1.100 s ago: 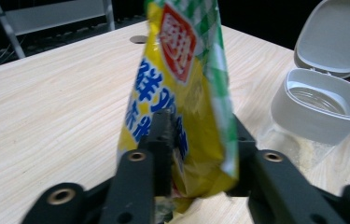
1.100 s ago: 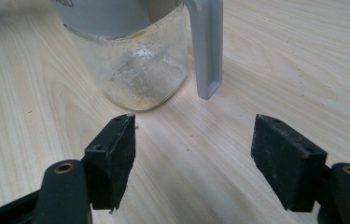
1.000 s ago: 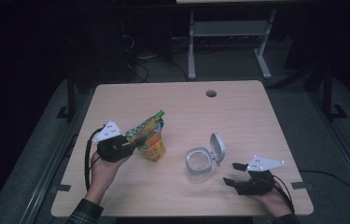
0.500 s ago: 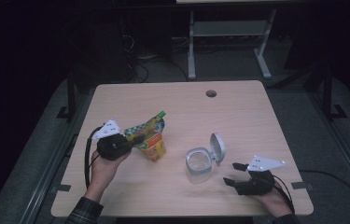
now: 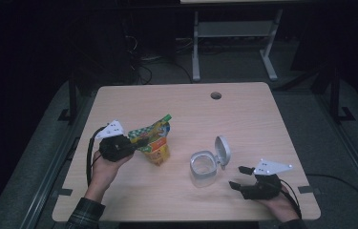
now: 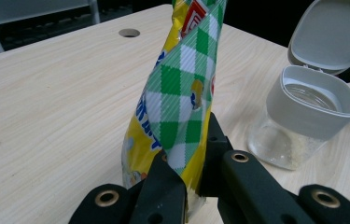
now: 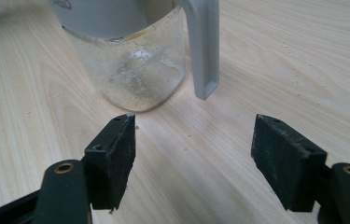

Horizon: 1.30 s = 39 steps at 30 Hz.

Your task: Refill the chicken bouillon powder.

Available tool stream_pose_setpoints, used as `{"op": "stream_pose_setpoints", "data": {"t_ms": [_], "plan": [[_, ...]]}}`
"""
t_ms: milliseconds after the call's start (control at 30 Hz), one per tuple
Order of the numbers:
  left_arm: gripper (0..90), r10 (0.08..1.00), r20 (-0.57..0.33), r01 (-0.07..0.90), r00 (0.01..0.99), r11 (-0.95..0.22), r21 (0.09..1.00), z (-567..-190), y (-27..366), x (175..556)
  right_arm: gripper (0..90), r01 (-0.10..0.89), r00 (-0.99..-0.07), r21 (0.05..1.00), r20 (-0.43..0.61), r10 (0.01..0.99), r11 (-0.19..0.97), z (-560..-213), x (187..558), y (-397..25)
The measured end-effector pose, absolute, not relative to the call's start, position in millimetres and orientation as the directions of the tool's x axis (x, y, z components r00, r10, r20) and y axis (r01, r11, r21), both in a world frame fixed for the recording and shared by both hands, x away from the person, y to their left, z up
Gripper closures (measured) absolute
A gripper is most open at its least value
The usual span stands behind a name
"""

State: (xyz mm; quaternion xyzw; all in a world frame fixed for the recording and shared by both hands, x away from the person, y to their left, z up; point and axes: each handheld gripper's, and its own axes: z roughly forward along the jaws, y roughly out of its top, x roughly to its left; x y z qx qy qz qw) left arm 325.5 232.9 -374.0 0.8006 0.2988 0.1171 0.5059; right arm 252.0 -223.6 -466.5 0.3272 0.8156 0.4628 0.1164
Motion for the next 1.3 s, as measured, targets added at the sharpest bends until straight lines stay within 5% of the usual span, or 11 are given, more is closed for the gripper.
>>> {"op": "stream_pose_setpoints", "data": {"t_ms": [533, 700, 1067, 1300], "plan": [[90.0, 0.528, -0.135, 0.340, 0.839, -0.313, 0.887, -360, 231, 330, 31.8, 0.427, -0.737, 0.846, 0.121, 0.666, 0.319, -458, 240, -221], [90.0, 0.523, -0.142, 0.341, 0.841, -0.309, 0.888, -356, 233, 324, 42.5, 0.430, -0.741, 0.847, 0.132, 0.659, 0.314, -456, 235, -217], [90.0, 0.523, -0.165, 0.354, 0.836, -0.284, 0.891, -352, 243, 314, 89.2, 0.397, -0.794, 0.841, 0.113, 0.598, 0.368, -451, 223, -200], [89.9, 0.521, -0.179, 0.355, 0.835, -0.260, 0.898, -344, 249, 309, 89.7, 0.379, -0.822, 0.846, 0.121, 0.557, 0.375, -447, 220, -184]]}}
